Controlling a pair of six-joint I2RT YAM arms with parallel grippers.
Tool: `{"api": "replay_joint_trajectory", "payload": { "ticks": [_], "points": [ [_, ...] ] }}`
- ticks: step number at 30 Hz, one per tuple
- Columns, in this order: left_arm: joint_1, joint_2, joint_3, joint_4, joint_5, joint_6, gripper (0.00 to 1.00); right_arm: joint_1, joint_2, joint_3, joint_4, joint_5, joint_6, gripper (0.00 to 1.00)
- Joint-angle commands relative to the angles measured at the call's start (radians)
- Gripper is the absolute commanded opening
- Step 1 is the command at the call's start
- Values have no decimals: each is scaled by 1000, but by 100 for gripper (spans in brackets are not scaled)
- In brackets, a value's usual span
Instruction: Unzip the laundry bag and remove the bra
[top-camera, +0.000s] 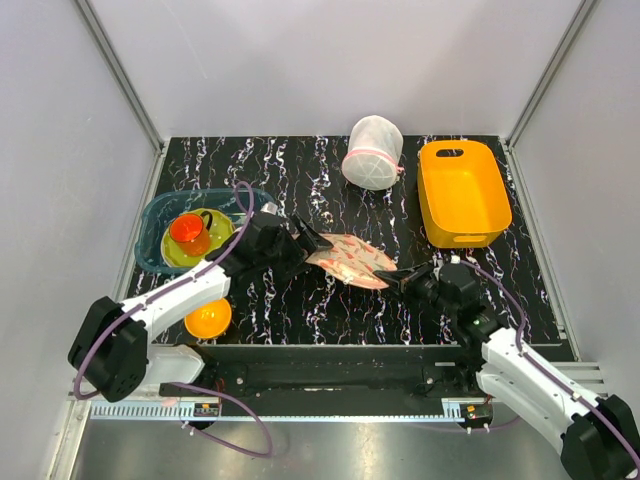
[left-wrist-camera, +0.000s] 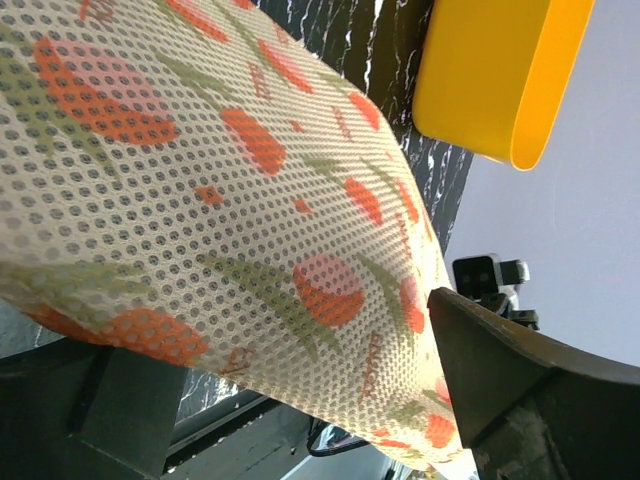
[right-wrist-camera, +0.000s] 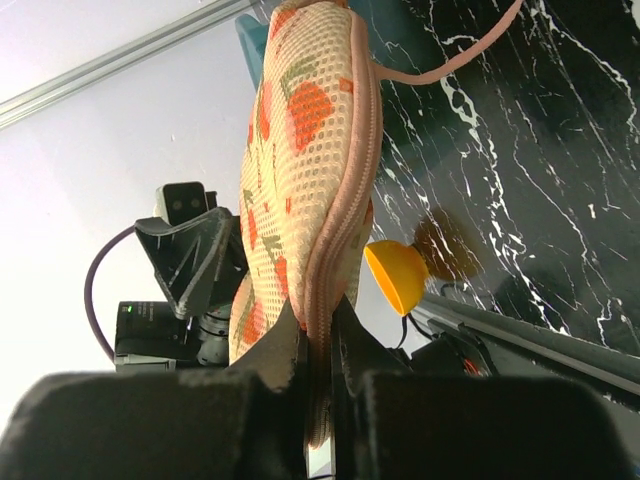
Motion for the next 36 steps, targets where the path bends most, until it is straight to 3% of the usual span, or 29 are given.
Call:
{"api": "replay_joint_trajectory", "payload": {
  "ticks": [1,4,6,7,8,9,11,12,15,19,28,32,36],
  "points": [
    [2,-15,10,137,-14,-34,99,-5,-54,-4,60,-64,21,0],
    [2,-13,-6,185,-25,-72,96,-5,-66,7,47,-65,13,0],
    [2,-1,11,184,-28,-80,86,-4,-57,15,46,-72,-1,0],
    [2,8,20,172,-31,-80,72,-4,-53,24,44,-73,-5,0],
    [2,11,31,146,-36,-80,44,-4,-42,28,34,-75,-11,0],
    [2,11,52,129,-39,-80,26,-5,-36,33,29,-75,-27,0],
    [2,5,92,14,-43,-80,0,-5,-16,56,-15,-75,-53,5],
    [-1,1,118,-41,-56,-76,0,-5,-7,71,-38,-72,-100,43],
    [-27,-37,227,-247,-154,-69,0,-5,33,181,-213,-47,-253,75],
    [-61,-70,313,-411,-313,-103,0,-5,81,388,-446,-15,-451,78],
    [-133,25,476,-632,-459,-143,0,-2,152,620,-754,25,-734,79],
    [-133,48,508,-655,-478,-154,0,-2,116,637,-853,89,-792,79],
    [-140,90,543,-660,-471,-155,0,1,93,601,-806,-19,-782,80]
  ]
}}
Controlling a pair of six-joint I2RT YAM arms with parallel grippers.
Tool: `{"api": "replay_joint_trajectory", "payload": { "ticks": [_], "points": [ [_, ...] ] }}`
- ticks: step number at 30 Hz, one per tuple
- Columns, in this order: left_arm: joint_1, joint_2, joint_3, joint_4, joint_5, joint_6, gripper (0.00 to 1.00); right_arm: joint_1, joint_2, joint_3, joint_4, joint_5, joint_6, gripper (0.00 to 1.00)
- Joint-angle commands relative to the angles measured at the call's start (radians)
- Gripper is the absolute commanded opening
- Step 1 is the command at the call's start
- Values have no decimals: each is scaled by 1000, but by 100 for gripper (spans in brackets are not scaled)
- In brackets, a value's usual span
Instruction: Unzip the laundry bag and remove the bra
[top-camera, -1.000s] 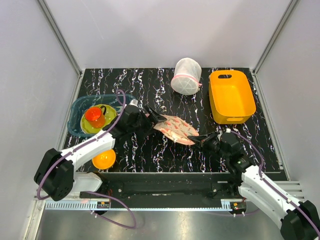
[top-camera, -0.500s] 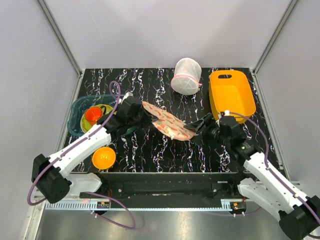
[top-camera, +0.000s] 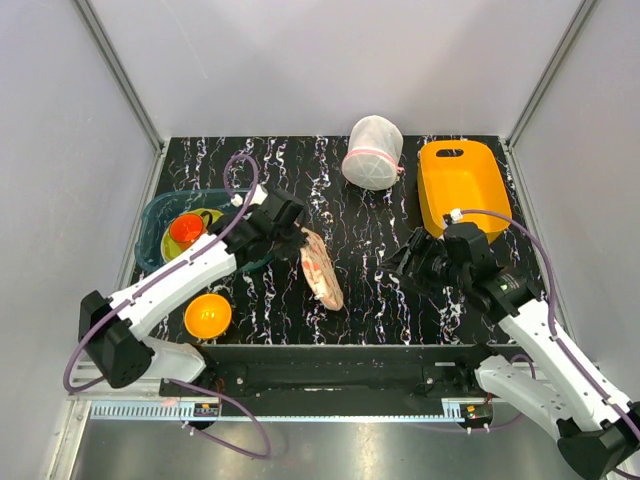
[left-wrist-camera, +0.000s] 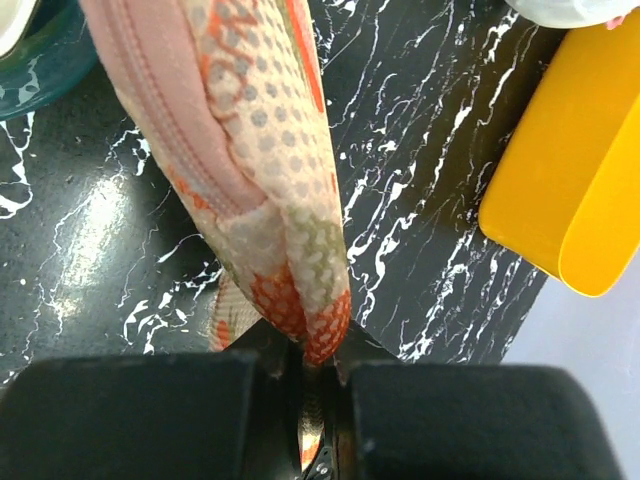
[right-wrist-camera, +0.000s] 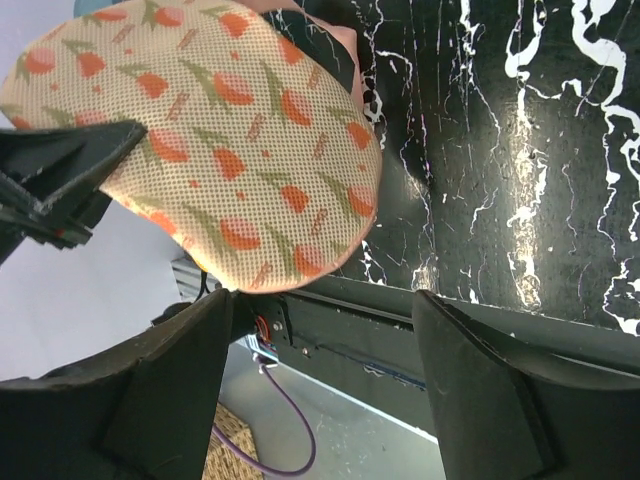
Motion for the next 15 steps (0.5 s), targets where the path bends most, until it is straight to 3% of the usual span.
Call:
{"api": "replay_joint_trajectory", "payload": {
  "ticks": [1,10,15],
  "points": [
    [-15,35,107,-1,-50,-24,0,12,-25,-12,14,-69,-45,80],
    [-84,273,399,-218,-132,-98,0,295,149,40,175,37,17,80],
    [-91,284,411,-259,-154,-108,0,314,185,36,267,-3,54,80]
  ]
}}
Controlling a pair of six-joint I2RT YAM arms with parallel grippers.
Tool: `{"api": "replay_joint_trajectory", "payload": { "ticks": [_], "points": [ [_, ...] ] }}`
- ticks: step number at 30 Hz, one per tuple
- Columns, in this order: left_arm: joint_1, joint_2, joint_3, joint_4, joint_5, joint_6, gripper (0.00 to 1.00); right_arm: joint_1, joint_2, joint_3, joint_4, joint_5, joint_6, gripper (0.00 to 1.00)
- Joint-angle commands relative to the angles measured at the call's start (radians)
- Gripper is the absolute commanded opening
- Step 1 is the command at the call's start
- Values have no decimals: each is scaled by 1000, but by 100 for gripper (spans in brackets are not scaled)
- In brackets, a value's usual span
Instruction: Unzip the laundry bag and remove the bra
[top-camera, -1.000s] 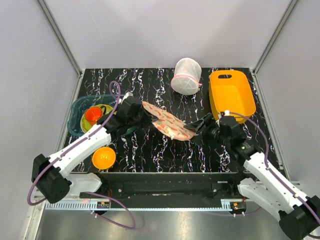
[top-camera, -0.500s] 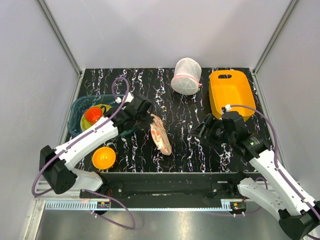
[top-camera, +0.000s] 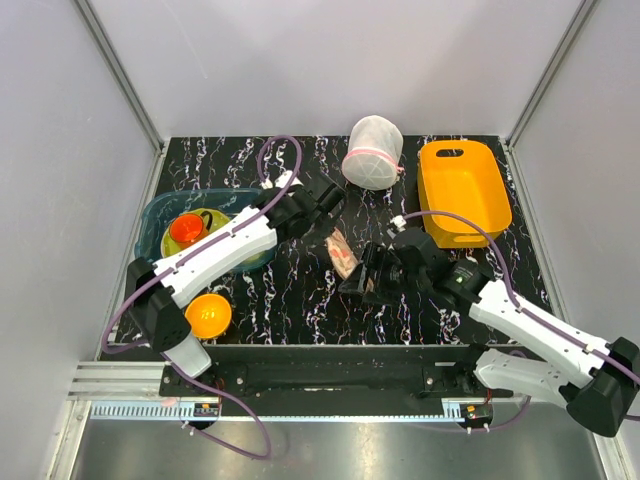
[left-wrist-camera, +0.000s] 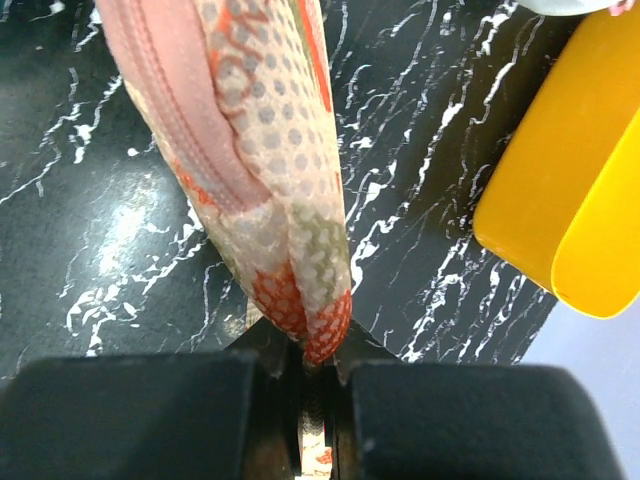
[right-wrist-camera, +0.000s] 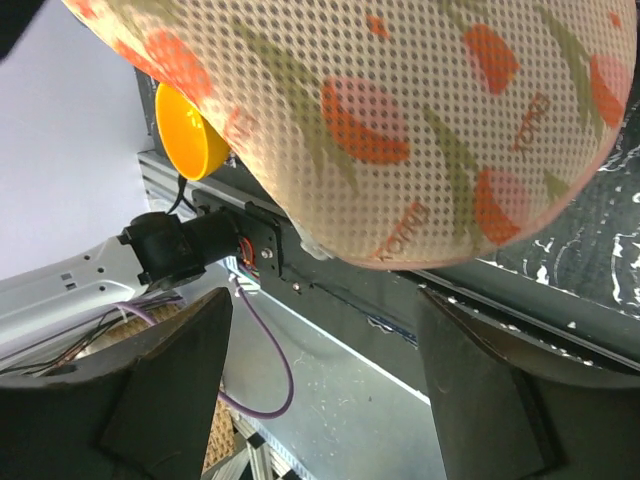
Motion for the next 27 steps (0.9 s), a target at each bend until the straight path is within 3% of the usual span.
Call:
{"api": "replay_joint_trajectory", "payload": {
  "ticks": [1,12,19,22,27],
  "points": [
    [-2,-29,35,-61,-73,-36,0,13,1,24,153,-5,41,80],
    [-2,-44,63,-92,-131,-7,0,13,47,16,216,-34,1,66],
    [-2,13,153,-201,-136,12,0,27,-6,51,14,200,-129,68],
    [-4,83,240,-280,-124,-2,0,31,-40,50,-25,256,-137,71],
    [-24,250,516,-467,-111,8,0,41,-36,68,-60,299,-143,73]
  ]
}}
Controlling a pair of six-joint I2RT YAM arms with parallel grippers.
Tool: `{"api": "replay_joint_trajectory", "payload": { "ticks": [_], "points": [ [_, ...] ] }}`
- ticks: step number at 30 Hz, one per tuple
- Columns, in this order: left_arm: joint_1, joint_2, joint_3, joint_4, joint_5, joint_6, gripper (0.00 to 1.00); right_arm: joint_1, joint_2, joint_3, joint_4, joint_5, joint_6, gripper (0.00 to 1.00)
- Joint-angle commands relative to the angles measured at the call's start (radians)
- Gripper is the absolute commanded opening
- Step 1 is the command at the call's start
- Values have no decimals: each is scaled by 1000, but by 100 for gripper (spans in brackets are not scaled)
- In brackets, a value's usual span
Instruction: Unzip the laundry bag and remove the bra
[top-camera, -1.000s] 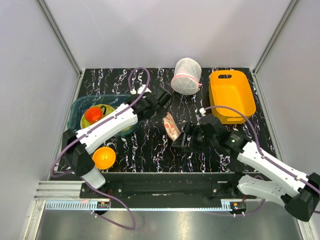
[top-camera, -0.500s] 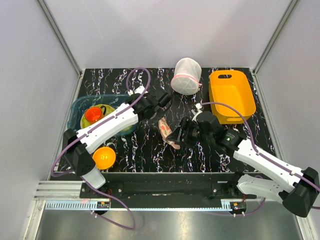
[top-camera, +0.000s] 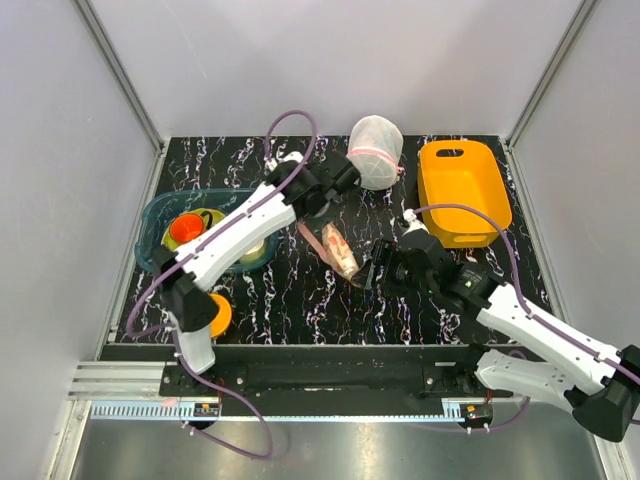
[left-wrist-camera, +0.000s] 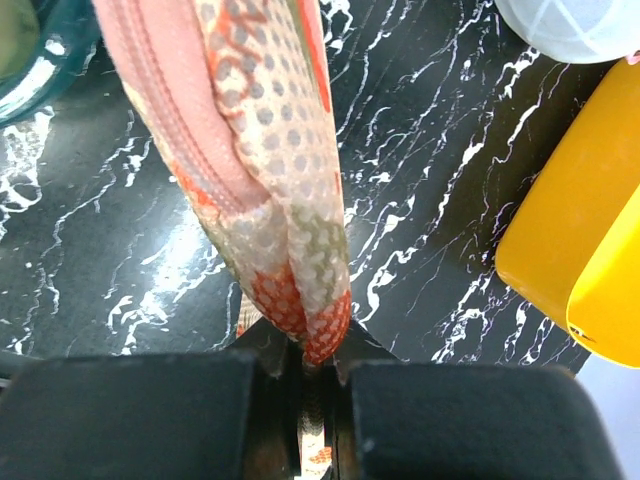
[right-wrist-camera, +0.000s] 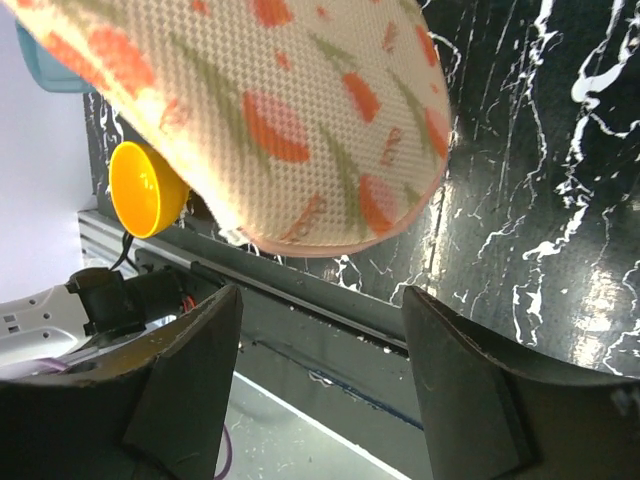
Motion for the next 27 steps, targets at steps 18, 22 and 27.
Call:
{"api": "replay_joint_trajectory", "payload": {
  "ticks": [18,22,27],
  "points": [
    [-32,166,227,-124,24,30,0,38,59,144,-126,261,-61,56],
    [-32,161,225,-124,15,31,0,48,70,147,-127,251,-55,61],
    [-32,158,225,-124,14,37,0,51,113,151,-122,262,-68,68]
  ]
}}
